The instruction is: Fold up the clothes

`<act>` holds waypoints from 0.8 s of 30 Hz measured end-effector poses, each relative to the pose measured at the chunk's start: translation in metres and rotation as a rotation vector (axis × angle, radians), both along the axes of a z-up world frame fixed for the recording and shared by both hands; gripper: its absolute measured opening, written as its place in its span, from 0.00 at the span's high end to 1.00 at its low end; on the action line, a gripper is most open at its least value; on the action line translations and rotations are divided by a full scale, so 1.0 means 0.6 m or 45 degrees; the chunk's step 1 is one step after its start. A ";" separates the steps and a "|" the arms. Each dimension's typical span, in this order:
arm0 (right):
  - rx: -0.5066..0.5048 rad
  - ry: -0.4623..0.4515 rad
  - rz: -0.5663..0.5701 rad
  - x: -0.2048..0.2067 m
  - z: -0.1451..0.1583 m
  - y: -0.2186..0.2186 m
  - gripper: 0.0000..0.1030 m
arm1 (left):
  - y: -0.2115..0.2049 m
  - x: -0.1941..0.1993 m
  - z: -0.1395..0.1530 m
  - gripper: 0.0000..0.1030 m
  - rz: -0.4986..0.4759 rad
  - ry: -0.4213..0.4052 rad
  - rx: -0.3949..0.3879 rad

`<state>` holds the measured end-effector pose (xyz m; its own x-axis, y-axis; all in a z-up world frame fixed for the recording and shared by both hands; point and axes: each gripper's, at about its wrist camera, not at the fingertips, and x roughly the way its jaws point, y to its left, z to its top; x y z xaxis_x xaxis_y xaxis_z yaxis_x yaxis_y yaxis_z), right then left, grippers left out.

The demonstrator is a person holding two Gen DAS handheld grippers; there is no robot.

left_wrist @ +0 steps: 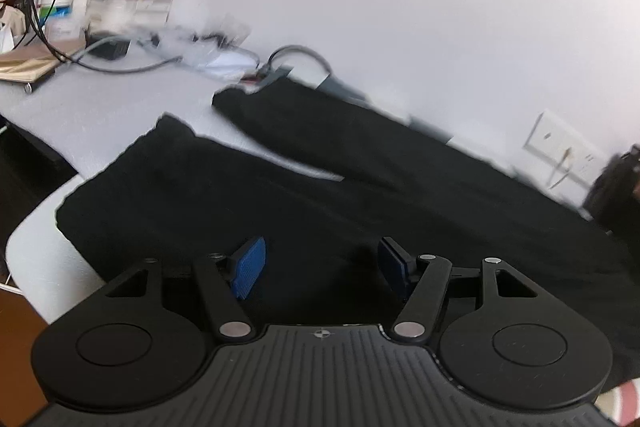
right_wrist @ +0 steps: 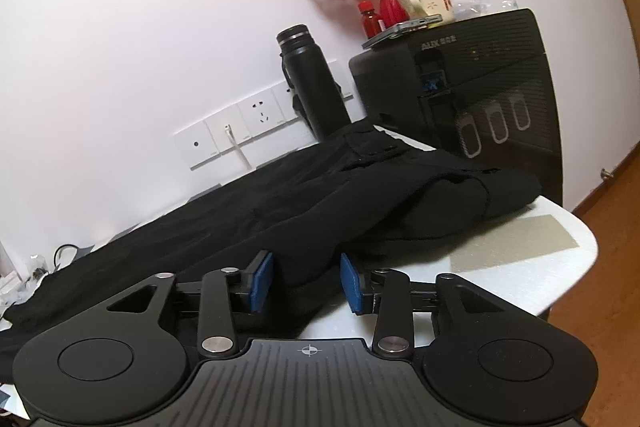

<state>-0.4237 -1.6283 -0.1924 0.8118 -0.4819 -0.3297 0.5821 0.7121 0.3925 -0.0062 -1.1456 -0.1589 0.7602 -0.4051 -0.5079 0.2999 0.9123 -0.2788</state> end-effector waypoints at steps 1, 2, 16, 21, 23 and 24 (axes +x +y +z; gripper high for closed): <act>-0.017 0.024 -0.007 0.007 0.000 0.000 0.51 | -0.007 0.000 -0.002 0.32 -0.001 -0.016 0.038; -0.035 0.047 -0.014 0.013 0.000 -0.001 0.47 | -0.014 0.000 -0.003 0.32 -0.001 -0.032 0.076; -0.084 0.084 0.022 0.022 -0.020 0.010 0.80 | 0.049 -0.094 -0.025 0.90 0.038 -0.128 -0.102; -0.116 0.068 0.019 -0.009 -0.019 0.027 0.85 | 0.082 -0.153 -0.031 0.90 0.049 -0.161 -0.162; -0.120 0.073 0.013 -0.021 -0.024 0.032 0.86 | 0.094 -0.173 -0.037 0.90 0.047 -0.164 -0.171; -0.115 0.070 0.011 -0.027 -0.027 0.033 0.86 | 0.099 -0.179 -0.035 0.89 0.044 -0.170 -0.173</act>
